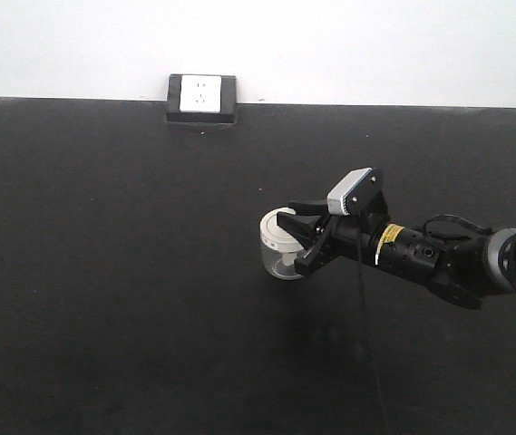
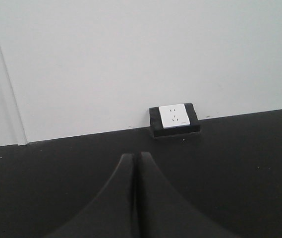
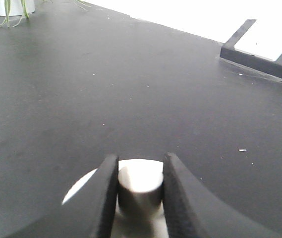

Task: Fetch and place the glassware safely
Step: 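Extend the right arm forward and lower the jar onto the benchtop, then open the right gripper and lift it away from the jar lid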

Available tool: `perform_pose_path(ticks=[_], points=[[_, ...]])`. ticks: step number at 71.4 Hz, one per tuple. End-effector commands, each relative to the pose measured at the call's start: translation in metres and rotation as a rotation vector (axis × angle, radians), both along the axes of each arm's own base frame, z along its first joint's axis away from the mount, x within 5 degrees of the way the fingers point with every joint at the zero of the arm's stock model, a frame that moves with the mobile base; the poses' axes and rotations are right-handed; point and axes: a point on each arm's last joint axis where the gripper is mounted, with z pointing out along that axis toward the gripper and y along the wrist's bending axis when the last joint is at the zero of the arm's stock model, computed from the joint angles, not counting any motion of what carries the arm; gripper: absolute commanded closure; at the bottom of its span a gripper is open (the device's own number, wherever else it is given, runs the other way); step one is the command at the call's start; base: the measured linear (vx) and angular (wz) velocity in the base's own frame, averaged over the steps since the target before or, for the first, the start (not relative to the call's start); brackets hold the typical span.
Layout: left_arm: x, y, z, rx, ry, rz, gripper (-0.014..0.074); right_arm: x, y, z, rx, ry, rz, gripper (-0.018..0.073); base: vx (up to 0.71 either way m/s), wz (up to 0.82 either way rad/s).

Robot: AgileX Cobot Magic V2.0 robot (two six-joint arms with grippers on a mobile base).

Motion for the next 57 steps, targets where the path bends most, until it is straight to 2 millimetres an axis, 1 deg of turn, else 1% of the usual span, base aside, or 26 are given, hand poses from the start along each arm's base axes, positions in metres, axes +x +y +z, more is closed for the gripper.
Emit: perform_pose_path(ticks=[1, 10, 15, 21, 28, 40, 51, 57], points=[[0.001, -0.002, 0.015, -0.022, -0.091, -0.017, 0.0603, 0.003, 0.001, 0.031, 0.075, -0.134, 0.020, 0.0231, 0.00, 0.00], [0.001, -0.002, 0.015, -0.022, -0.091, -0.017, 0.0603, 0.003, 0.001, 0.033, 0.083, -0.141, 0.025, 0.0064, 0.00, 0.00], [0.001, -0.002, 0.015, -0.022, -0.091, -0.017, 0.0603, 0.003, 0.001, 0.035, 0.083, -0.145, 0.023, -0.0003, 0.00, 0.00], [0.001, -0.002, 0.015, -0.022, -0.091, -0.017, 0.0603, 0.003, 0.001, 0.037, 0.079, -0.149, 0.020, -0.0046, 0.00, 0.00], [0.001, -0.002, 0.015, -0.022, -0.091, -0.017, 0.0603, 0.002, 0.001, 0.042, 0.081, -0.161, 0.020, -0.0047, 0.00, 0.00], [0.001, -0.002, 0.015, -0.022, -0.091, -0.017, 0.0603, 0.000, 0.000, 0.056, 0.096, -0.172, 0.015, -0.0018, 0.00, 0.00], [0.001, -0.002, 0.015, -0.022, -0.091, -0.017, 0.0603, -0.003, -0.003, 0.078, 0.131, -0.163, -0.005, 0.0001, 0.00, 0.00], [0.001, -0.002, 0.015, -0.022, -0.091, -0.017, 0.0603, -0.007, -0.004, 0.094, 0.151, -0.153, -0.026, 0.0017, 0.00, 0.00]])
